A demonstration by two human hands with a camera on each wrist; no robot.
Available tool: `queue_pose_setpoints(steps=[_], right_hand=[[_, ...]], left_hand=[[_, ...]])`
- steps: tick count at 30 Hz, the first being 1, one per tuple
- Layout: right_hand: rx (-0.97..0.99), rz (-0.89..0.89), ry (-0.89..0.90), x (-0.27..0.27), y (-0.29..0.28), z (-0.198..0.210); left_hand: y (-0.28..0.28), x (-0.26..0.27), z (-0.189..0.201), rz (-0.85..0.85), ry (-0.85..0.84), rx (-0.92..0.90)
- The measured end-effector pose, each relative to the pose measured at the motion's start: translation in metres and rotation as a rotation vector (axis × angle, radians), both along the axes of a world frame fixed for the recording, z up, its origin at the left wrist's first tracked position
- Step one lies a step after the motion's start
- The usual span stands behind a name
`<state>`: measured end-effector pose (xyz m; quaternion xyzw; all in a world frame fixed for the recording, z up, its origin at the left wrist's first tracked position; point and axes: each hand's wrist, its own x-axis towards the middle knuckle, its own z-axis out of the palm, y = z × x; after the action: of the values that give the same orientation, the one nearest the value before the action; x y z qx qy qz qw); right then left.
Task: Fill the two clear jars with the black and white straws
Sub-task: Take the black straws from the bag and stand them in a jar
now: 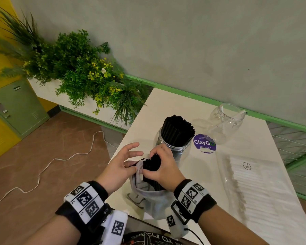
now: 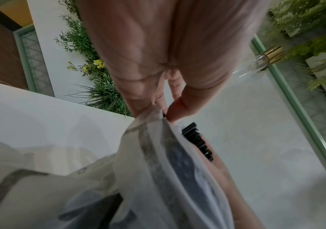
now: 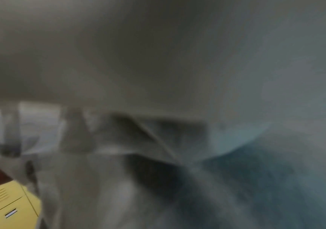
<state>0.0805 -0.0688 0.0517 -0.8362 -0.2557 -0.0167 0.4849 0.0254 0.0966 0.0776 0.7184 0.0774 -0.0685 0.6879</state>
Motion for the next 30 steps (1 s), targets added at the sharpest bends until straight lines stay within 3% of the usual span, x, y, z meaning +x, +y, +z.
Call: queue_pose_setpoints(steps=[5,16,30], right_hand=[[-0.016,-0.051,-0.086,-0.007,-0.011,0.003],[-0.043,-0.088,0.2,-0.017,-0.02,-0.003],[0.176,-0.092,0.032,-0.007,-0.018,0.004]], left_hand=[[0.0,-0.001,0.003,0.016,-0.012,-0.007],[-0.011,0.004,0.0,-0.036,-0.016,-0.009],[-0.006,0.009,0.008,0.033,-0.101,0.018]])
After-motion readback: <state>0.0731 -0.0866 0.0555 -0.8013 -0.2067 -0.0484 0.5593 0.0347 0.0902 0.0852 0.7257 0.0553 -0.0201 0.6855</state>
